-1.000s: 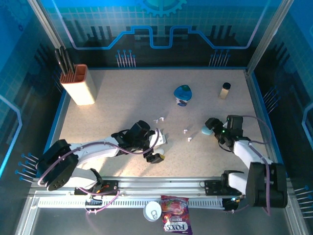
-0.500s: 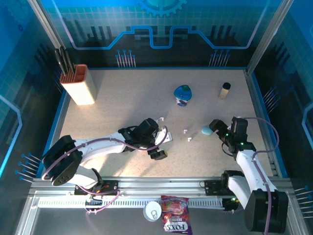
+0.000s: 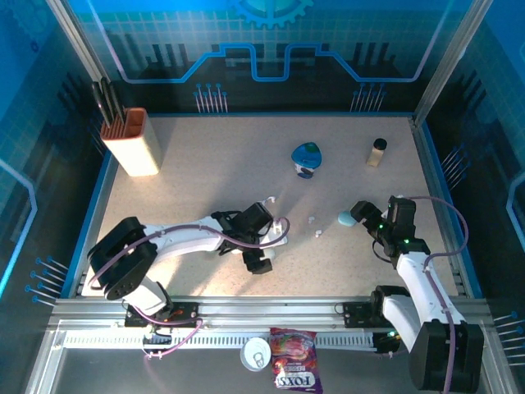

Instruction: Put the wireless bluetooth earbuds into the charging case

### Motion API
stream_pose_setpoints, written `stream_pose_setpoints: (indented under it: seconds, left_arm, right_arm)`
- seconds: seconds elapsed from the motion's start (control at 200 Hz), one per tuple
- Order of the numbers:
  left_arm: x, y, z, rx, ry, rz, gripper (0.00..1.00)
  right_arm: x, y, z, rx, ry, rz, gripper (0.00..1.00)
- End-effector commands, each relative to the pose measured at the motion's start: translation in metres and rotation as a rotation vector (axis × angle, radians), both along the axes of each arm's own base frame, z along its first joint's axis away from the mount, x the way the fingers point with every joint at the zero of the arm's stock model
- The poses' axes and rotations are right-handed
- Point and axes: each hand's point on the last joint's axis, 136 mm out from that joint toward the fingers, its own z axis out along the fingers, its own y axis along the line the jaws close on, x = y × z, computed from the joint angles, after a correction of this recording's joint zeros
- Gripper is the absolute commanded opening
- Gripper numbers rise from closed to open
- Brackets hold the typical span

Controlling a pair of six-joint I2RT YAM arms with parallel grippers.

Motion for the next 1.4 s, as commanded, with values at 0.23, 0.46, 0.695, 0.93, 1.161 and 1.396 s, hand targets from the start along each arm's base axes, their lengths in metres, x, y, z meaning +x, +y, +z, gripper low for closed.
stream_pose_setpoints:
  seconds: [0.23, 0.46, 0.695, 0.93, 1.161, 1.396]
  left_arm:
    - [-0.006, -0.001, -0.010, 0.050, 0.047, -0.019, 0.67]
    - [-0.011, 0.001, -0.016, 0.070, 0.060, -0.038, 0.55]
    - [-0.011, -0.003, -0.012, 0.057, 0.056, -0.040, 0.41]
    - [0.000, -0.018, 0.018, -0.067, -0.025, -0.025, 0.41]
    - [0.019, -0.030, 0.058, -0.248, -0.167, 0.001, 0.41]
    - [0.028, -0.039, 0.095, -0.432, -0.263, 0.018, 0.40]
  right_arm:
    - [0.004, -0.003, 0.018, -0.008, -0.045, 0.004, 0.88]
    - [0.003, -0.002, 0.021, -0.010, -0.052, 0.007, 0.88]
    - [0.001, 0.005, 0.039, 0.012, -0.090, 0.043, 0.88]
    - [-0.004, 0.039, 0.060, 0.070, -0.115, 0.205, 0.85]
    - [-0.019, 0.100, 0.061, 0.124, -0.047, 0.448, 0.85]
    - [-0.041, 0.166, 0.076, 0.253, -0.063, 0.709, 0.85]
